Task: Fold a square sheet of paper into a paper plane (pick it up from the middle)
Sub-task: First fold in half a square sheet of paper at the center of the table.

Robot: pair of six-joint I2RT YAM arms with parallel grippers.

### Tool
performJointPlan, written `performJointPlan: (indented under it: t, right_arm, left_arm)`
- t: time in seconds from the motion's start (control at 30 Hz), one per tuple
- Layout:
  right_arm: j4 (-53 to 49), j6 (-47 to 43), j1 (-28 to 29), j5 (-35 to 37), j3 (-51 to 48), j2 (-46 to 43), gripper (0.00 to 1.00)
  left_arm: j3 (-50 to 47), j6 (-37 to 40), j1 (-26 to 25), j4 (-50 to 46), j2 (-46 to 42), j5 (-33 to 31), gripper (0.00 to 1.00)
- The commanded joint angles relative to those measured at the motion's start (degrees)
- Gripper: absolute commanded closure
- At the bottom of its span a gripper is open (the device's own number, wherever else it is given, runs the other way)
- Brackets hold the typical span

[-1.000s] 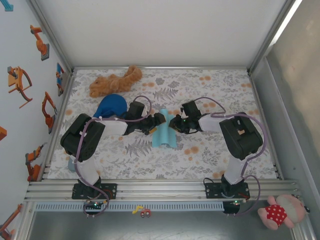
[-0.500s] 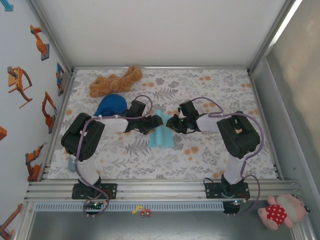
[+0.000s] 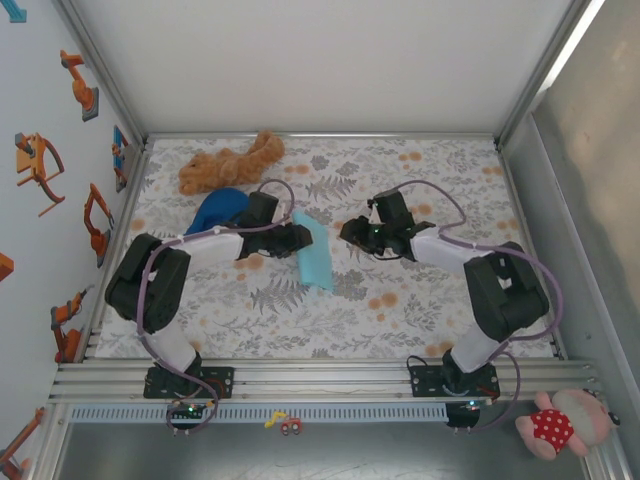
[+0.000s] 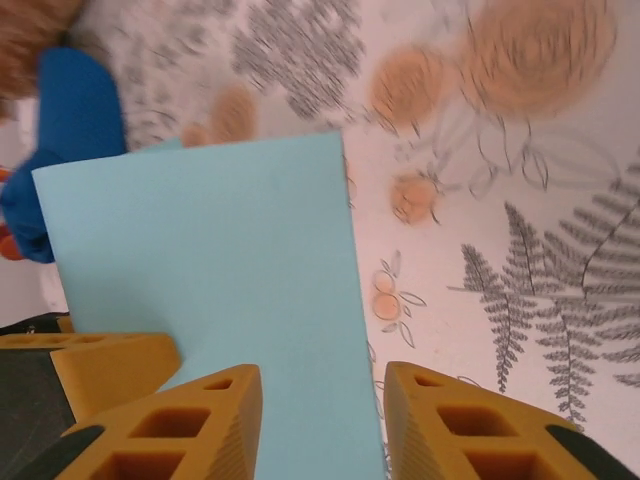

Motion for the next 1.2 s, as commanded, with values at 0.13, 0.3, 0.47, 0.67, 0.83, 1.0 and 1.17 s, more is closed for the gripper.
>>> performJointPlan:
  t: [0.13,0.3,0.47,0.67,0.83,1.0,1.17]
  right_arm:
    - [6.51,-2.32,-2.61,-10.65,-0.67,-6.17,0.38]
    - [12.05,-0.97,-2.61,-18.26,0.73,-5.33,0.29]
    - [13.33,-1.11,-2.01,-21.89,2.77,-3.62,0.25]
    - [17.14,1.72,-0.64,-24.32,4.15,-1.29,0.23]
    - [23.44,6.67,-0.09,-26.73,4.46,-1.62,0.24]
    - [25.08,7.89,-0.08,-27.62,3.90,-3.47,0.29]
    - [24.69,7.75,-0.09,-27.44,3.84,-4.84,0.37]
  left_arm:
    - [1.86,1.32,3.59,2.84,-8.54,12.53,0.68]
    - [2.61,-1.72,5.42,7.08,-11.07,19.83,0.69]
    - [2.91,-5.14,6.25,11.75,-12.15,24.32,0.70]
    - [2.84,-10.22,6.57,19.46,-11.73,28.01,0.71]
    - [1.71,-13.45,7.30,23.83,-11.00,29.14,0.72]
    - [0.82,-13.59,8.63,23.45,-10.80,29.14,0.72]
    - [0.69,-12.97,9.56,21.99,-10.53,29.14,0.73]
